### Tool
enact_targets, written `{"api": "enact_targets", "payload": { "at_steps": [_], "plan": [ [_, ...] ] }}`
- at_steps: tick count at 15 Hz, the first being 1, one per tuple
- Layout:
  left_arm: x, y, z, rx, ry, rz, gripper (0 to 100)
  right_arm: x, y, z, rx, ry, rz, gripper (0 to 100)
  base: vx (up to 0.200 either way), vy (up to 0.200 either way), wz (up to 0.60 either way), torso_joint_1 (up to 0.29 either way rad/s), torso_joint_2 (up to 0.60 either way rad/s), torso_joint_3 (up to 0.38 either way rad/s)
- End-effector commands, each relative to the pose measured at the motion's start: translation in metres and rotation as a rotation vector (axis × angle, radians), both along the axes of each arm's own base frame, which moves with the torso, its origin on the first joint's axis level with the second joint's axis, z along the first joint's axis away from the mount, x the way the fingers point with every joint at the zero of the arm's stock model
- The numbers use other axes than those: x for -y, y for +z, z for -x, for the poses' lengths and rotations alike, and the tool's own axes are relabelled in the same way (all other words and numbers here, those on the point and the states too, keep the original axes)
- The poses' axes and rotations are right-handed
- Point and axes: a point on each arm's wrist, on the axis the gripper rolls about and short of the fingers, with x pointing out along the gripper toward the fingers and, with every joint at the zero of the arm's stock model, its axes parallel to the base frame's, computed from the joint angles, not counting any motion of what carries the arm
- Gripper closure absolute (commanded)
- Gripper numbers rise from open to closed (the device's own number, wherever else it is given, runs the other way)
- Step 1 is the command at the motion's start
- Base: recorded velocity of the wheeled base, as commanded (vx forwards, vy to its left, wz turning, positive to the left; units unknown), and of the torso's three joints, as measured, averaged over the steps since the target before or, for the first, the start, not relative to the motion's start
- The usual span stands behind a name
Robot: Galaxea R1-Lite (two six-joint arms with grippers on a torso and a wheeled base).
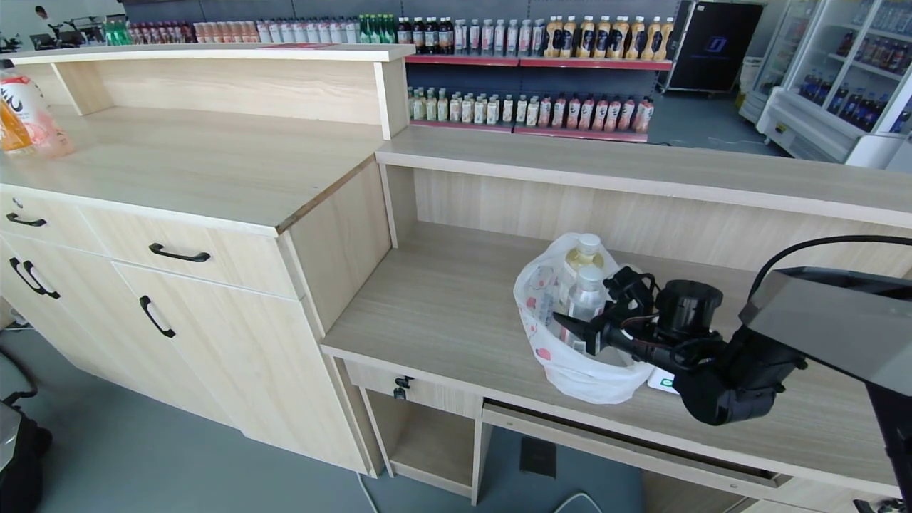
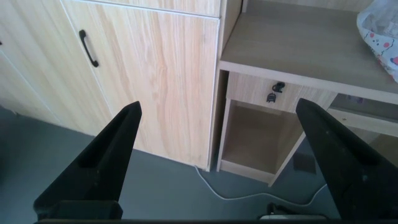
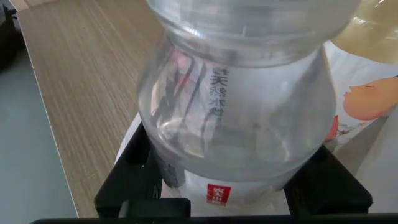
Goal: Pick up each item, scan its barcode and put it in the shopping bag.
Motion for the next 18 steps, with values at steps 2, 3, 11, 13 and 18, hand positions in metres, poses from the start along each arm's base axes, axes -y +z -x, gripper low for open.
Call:
{"api": "enact_targets", "payload": {
  "at_steps": [2,3,11,13,18],
  "plan": [
    [0.0,0.0,0.0,-0.001,0.0,0.0,0,0.0,-0.001,0.001,-0.007,0.001,0.004,100,0.0,0.0,0.0,0.0,0.0,0.0],
    [0.0,0.0,0.0,-0.001,0.0,0.0,0,0.0,-0.001,0.002,-0.007,0.001,0.006,100,0.0,0.0,0.0,0.0,0.0,0.0],
    [0.0,0.0,0.0,-0.001,0.0,0.0,0,0.001,0.038,0.007,0.029,-0.004,-0.042,0,0.0,0.0,0.0,0.0,0.0,0.0],
    [0.0,0.0,0.0,-0.001,0.0,0.0,0,0.003,0.091,0.023,0.083,-0.003,-0.106,0,0.0,0.0,0.0,0.0,0.0,0.0],
    [0.0,0.0,0.0,-0.001,0.0,0.0,0,0.049,0.21,0.118,0.341,-0.092,0.023,0,0.0,0.0,0.0,0.0,0.0,0.0]
  ]
}}
